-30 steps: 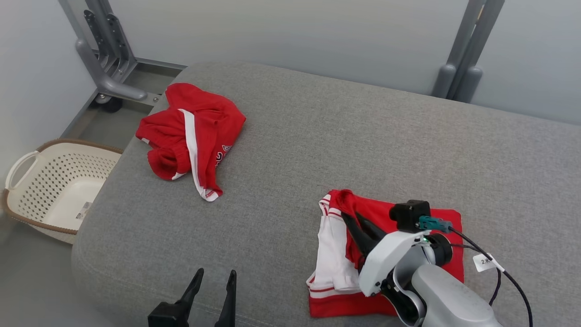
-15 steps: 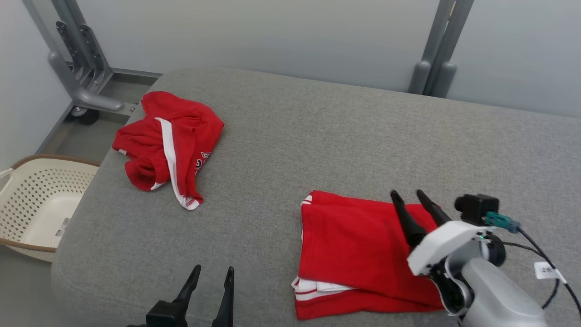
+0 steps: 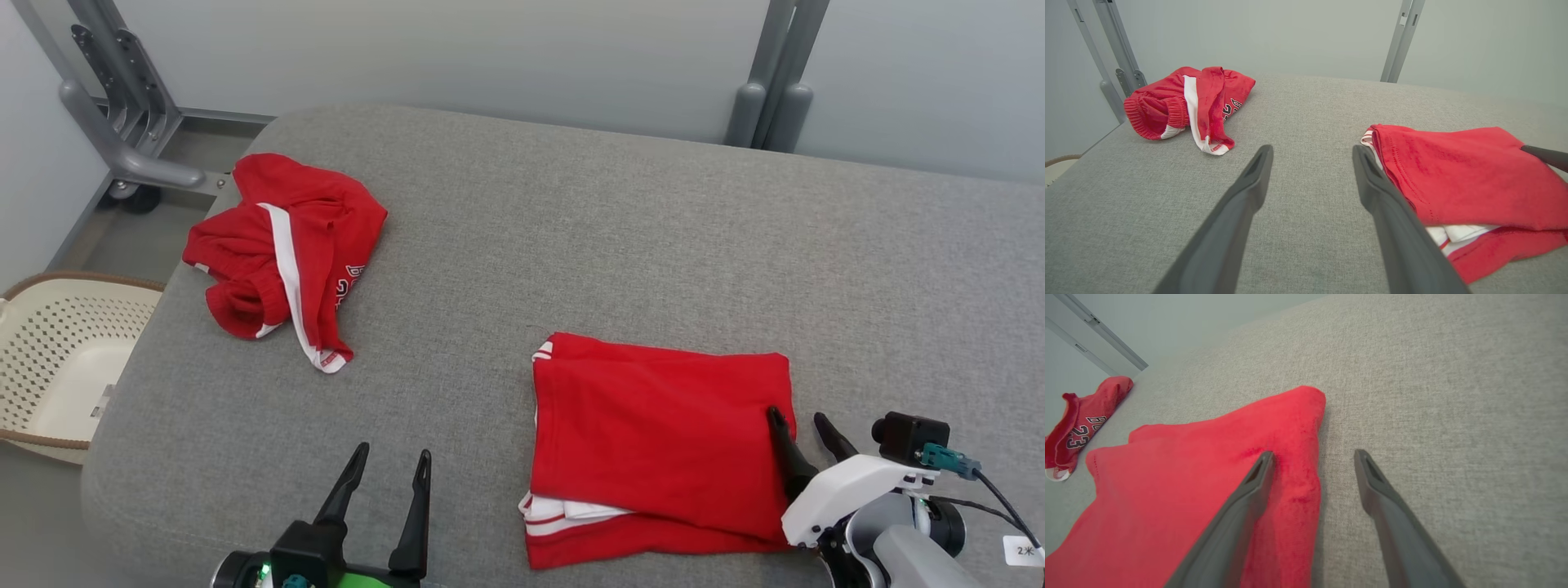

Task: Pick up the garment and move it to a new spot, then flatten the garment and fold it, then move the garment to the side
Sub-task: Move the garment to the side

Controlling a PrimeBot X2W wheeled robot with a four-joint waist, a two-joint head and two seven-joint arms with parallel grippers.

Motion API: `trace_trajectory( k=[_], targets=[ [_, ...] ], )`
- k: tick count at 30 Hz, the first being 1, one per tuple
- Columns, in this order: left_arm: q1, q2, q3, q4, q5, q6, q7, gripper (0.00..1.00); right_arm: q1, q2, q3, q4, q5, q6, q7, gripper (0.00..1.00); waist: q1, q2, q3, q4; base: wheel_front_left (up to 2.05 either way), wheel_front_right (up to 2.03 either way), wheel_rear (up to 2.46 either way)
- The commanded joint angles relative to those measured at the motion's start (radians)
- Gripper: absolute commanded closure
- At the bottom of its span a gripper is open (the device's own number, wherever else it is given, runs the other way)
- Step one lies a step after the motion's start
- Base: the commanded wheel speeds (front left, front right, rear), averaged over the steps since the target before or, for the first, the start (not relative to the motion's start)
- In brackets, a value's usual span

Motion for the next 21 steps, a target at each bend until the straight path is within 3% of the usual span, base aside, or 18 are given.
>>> trace_trajectory(
  k=[1,10,12,13,14,21],
  targets=[
    [-0.018,0.002,-0.002,-0.002,0.007,0.004,0.000,0.00,-0.001,0.005,-0.006,0.013,-0.002,0.000,-0.004,0.00,0.0000,0.0000,0.008,0.011,0.00,0.00,0.00],
    [-0.028,0.002,-0.007,0.000,0.009,0.007,0.000,0.00,-0.005,0.037,0.047,0.085,0.014,0.000,0.012,0.00,0.0000,0.0000,0.027,0.045,0.00,0.00,0.00],
    [-0.030,0.002,-0.008,-0.002,0.009,0.010,0.000,0.00,-0.005,0.042,0.071,0.096,0.019,0.000,0.017,0.30,0.0000,0.0000,0.029,0.047,0.00,0.00,0.00],
    [-0.030,0.002,-0.008,-0.003,0.008,0.011,0.000,0.00,-0.006,0.041,0.080,0.101,0.022,0.000,0.017,0.76,0.0000,0.0000,0.030,0.047,0.00,0.00,0.00],
    [-0.031,0.002,-0.007,-0.004,0.008,0.012,0.000,0.00,-0.007,0.040,0.087,0.103,0.026,0.000,0.016,1.00,0.0000,0.0000,0.030,0.046,0.00,0.00,0.00],
    [-0.027,0.002,0.002,-0.006,0.014,0.019,0.000,0.00,-0.046,0.006,0.085,0.085,0.007,-0.001,0.000,1.00,0.0000,0.0000,0.014,0.007,0.00,0.00,0.00]
  ],
)
